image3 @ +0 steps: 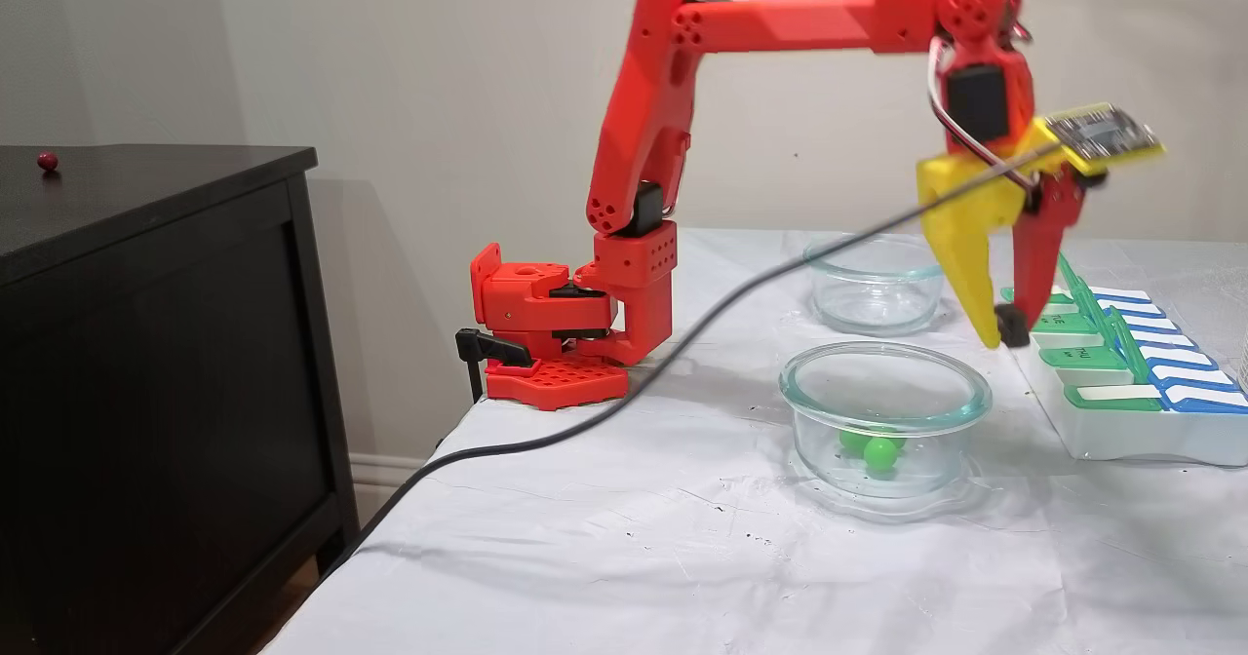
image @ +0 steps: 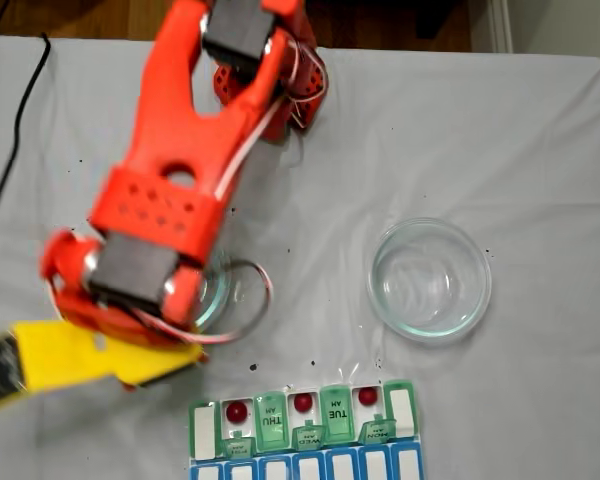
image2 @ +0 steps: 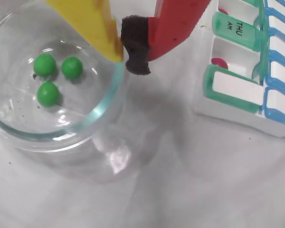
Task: Sort medicines into box.
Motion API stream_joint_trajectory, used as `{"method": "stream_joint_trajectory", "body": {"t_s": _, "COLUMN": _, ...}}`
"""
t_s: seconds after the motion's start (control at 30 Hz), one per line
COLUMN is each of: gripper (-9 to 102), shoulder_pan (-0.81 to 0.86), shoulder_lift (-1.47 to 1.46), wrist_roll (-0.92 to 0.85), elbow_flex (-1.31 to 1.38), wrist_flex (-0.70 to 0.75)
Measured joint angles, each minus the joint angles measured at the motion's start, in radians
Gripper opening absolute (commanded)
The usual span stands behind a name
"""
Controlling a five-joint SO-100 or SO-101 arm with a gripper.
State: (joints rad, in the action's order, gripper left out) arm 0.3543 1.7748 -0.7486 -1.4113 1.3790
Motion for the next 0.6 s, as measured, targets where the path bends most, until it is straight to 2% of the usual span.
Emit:
{"method": "stream_joint_trajectory", "body": {"t_s": 0.23, "gripper": 0, "shoulder_pan": -0.017, "shoulder_lift": 0.098, "wrist_roll": 0.089, "elbow_flex": -0.216, "wrist_flex": -0.057}}
{"method": "stream_joint_trajectory", "body": {"t_s": 0.5, "gripper": 0, "shoulder_pan": -0.032, "shoulder_lift": 0.295, "wrist_roll": 0.199, "elbow_flex": -0.511, "wrist_flex": -0.325}}
{"method": "stream_joint_trajectory", "body": {"t_s": 0.6, "gripper": 0, "shoulder_pan": -0.028, "shoulder_lift": 0.403, "wrist_roll": 0.176, "elbow_flex": -0.621, "wrist_flex": -0.36}}
